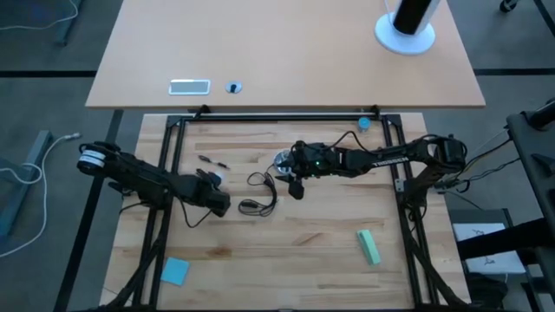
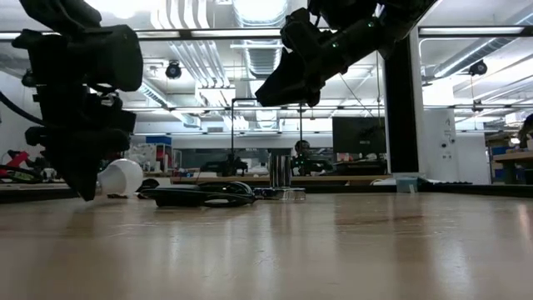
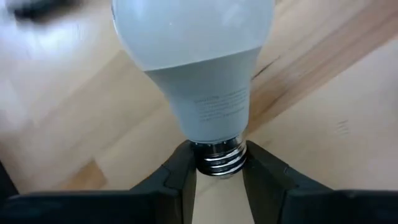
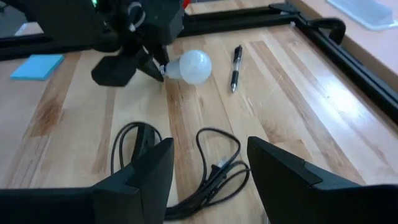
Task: Screw lightbulb
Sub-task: Insert the lightbulb into the lamp
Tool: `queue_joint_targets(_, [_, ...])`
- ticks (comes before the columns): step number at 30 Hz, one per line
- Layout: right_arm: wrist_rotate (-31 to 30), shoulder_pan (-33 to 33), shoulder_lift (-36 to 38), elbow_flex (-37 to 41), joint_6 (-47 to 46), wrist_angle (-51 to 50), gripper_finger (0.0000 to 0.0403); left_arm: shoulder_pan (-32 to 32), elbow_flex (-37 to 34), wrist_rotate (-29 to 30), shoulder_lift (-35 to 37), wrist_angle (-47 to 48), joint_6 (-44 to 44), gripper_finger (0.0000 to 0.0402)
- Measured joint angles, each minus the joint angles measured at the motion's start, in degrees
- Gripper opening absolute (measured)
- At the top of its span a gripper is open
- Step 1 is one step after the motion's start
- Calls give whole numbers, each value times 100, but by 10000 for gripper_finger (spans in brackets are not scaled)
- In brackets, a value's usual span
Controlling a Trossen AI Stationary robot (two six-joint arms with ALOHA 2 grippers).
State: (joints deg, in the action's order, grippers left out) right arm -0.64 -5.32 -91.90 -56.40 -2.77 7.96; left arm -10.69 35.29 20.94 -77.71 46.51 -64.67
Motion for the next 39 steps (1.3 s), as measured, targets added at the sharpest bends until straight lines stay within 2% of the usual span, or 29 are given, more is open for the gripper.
queue_joint_targets(3, [86, 2, 38, -37, 174, -48, 199, -180, 243, 589, 21, -256, 708, 94])
queue_joint_targets(9, [309, 74, 55, -215, 421, -99, 200, -754, 891, 2349, 41, -1363, 2802, 94])
queue_joint_targets(14, [516, 129, 67, -524, 355, -420, 201, -1081, 1169, 3031, -41, -1900, 4537, 94])
queue_joint_targets(22, [497, 390, 76, -1140, 857, -1184, 232, -1092, 1257, 3217, -257, -1906, 4812, 94])
queue_joint_targets(28, [-273, 627, 2, -1423, 1206, -1506, 284, -1090, 1373, 3230, -511, -1962, 5115, 94])
queue_joint_targets(33, [-382, 623, -1, -1548, 1040, -1635, 315, -1092, 1597, 3442, -787, -2088, 5337, 94])
queue_joint_targets(39, [-387, 629, -189, -1723, 888, -1965, 322, -1032, 1949, 3867, -995, -2069, 5520, 94])
